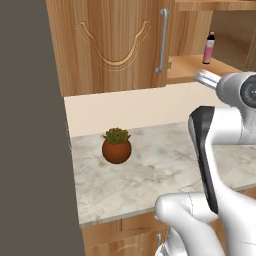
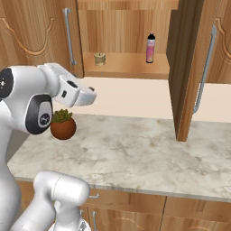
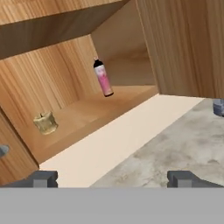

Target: Pick the candle and candle from the dining table and place them in the open cabinet. Close the cabinet after placing the objects.

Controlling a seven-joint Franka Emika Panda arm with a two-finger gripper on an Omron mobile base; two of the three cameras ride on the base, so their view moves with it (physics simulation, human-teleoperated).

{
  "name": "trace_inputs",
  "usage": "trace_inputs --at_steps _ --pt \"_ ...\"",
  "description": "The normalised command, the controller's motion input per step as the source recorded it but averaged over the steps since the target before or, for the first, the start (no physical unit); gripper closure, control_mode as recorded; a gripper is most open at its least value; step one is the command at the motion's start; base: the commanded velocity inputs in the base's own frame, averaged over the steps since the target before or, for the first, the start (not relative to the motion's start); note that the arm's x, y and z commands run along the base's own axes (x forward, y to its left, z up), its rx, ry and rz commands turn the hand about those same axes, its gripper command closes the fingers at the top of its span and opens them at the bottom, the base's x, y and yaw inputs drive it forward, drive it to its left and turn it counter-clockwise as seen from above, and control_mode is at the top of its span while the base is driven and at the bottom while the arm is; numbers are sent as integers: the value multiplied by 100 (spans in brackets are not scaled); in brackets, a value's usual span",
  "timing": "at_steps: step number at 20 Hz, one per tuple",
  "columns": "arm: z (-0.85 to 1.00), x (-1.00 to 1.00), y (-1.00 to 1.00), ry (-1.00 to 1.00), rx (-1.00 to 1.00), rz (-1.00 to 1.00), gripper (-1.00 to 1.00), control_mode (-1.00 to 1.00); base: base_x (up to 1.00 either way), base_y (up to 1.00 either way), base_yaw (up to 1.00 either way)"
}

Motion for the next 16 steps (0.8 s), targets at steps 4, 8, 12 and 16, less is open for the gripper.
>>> trace_inputs --at_steps 4,8,12,16 --pt "-1 -41 -13 -5 1 -17 -100 -100 0 0 0" --pt "0 -36 -13 -2 4 -16 -100 -100 0 0 0" --pt "0 -37 -10 0 7 -15 -100 -100 0 0 0" --pt "0 -43 -13 0 10 -14 -100 -100 0 0 0"
